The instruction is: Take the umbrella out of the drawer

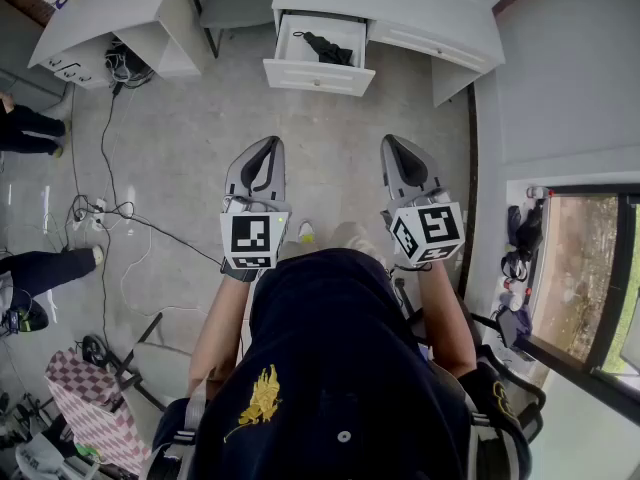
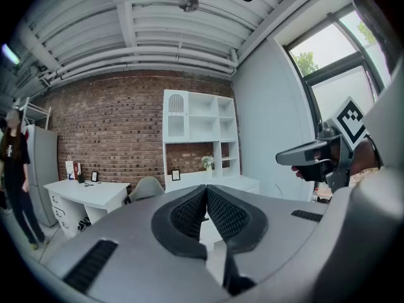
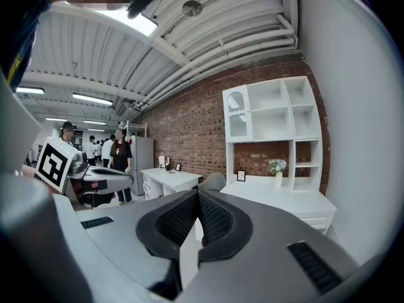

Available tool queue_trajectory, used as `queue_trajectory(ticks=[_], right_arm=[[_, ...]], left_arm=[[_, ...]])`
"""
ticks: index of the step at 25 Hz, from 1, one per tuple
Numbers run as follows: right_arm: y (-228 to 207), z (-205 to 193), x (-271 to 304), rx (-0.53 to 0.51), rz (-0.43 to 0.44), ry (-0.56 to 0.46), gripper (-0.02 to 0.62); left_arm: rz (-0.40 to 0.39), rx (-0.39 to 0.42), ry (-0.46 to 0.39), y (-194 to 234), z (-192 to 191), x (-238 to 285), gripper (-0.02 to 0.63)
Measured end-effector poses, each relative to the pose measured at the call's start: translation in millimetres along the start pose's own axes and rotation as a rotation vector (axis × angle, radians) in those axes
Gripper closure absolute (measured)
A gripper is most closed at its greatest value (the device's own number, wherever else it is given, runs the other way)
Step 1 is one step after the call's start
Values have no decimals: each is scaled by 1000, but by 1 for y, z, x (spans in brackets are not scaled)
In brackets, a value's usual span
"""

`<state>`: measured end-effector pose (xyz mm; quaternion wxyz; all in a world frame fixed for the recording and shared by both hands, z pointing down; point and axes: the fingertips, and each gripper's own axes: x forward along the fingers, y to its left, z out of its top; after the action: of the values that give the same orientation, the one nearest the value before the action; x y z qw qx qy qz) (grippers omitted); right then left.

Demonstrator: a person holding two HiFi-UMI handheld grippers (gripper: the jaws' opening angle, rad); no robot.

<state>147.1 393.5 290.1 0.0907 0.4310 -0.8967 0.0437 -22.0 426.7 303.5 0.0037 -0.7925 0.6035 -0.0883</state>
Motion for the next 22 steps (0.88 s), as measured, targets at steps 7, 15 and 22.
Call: queue_trajectory(ticks=[7,15,22], right_arm=[[7,7,2,-3,-33,-23,570],[4,11,8,-4,-47,-30,569],[6,14,12,0,-40,-39,569]], left_arm=[[-22,17,11,0,-6,-6,586],[-22,35,-5,6,1,3,587],[-20,29,-4,11,0,3,586]])
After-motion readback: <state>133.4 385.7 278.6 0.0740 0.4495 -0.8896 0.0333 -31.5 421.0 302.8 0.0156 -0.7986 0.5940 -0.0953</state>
